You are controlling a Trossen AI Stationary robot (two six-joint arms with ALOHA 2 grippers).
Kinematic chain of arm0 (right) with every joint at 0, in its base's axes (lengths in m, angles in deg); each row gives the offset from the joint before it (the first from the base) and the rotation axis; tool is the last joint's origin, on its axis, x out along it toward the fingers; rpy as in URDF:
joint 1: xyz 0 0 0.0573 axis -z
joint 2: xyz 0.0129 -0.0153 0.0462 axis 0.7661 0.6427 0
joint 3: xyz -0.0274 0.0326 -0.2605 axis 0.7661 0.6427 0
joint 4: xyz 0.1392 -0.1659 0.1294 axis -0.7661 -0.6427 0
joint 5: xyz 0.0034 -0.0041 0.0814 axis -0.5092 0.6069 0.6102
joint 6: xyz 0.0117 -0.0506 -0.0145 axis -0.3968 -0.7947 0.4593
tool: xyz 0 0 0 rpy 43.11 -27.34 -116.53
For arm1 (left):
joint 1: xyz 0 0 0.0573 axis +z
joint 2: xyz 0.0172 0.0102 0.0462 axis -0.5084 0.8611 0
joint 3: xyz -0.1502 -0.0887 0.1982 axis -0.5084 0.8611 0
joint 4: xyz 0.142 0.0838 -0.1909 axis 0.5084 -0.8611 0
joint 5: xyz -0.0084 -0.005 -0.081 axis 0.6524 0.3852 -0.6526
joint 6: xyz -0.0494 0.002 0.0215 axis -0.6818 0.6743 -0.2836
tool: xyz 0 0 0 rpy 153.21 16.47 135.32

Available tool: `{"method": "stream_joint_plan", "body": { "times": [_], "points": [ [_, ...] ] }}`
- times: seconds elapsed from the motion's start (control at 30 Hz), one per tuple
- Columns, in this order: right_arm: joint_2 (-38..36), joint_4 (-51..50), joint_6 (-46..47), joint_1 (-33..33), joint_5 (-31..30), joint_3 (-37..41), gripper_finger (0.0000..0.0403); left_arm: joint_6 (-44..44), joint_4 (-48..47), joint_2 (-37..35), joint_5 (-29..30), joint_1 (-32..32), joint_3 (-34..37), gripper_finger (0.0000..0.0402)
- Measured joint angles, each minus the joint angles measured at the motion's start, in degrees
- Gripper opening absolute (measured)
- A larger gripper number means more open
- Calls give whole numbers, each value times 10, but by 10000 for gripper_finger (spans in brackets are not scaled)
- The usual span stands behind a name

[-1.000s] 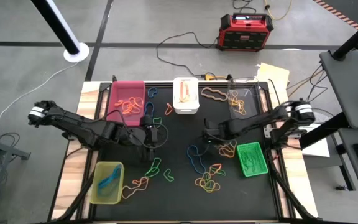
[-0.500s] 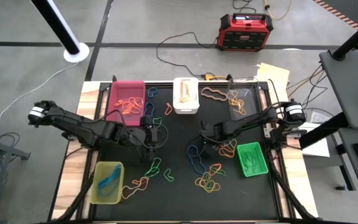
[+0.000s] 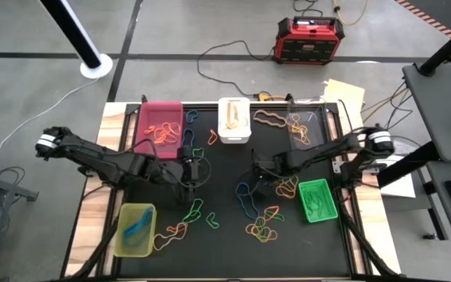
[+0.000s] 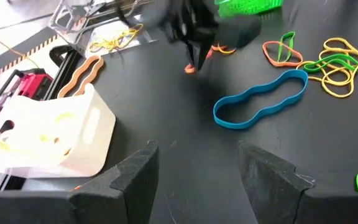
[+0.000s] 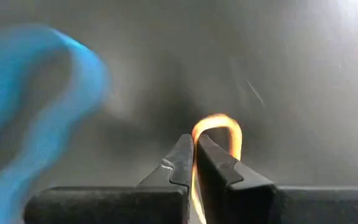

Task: Sort rubber bands into baskets
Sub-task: Put the orange rubber band into the pink bin

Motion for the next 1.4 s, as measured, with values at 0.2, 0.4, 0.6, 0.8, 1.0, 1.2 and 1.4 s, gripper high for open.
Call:
{"method": "stream_joint_plan", "body": {
  "times": [0.2,0.4,0.6,0.8,1.0,1.2,1.4],
  "points": [
    [-54,196,-87,-23,14,19,9,24,123,0,-49,-1,53,198],
    [-50,452,-196,-35,74,29,9,32,246,2,-67,-1,88,198],
    [-11,630,-263,-35,143,28,9,31,262,6,-111,-1,91,198],
    [20,664,-294,-34,157,13,9,31,270,14,-111,-1,90,198],
    [26,663,-313,-34,158,-3,9,32,270,29,-111,-1,90,195],
    [22,661,-324,-32,156,-8,9,33,268,40,-111,-1,90,133],
    [21,654,-323,-30,151,-8,12,39,260,39,-111,-1,90,11]
  ]
}}
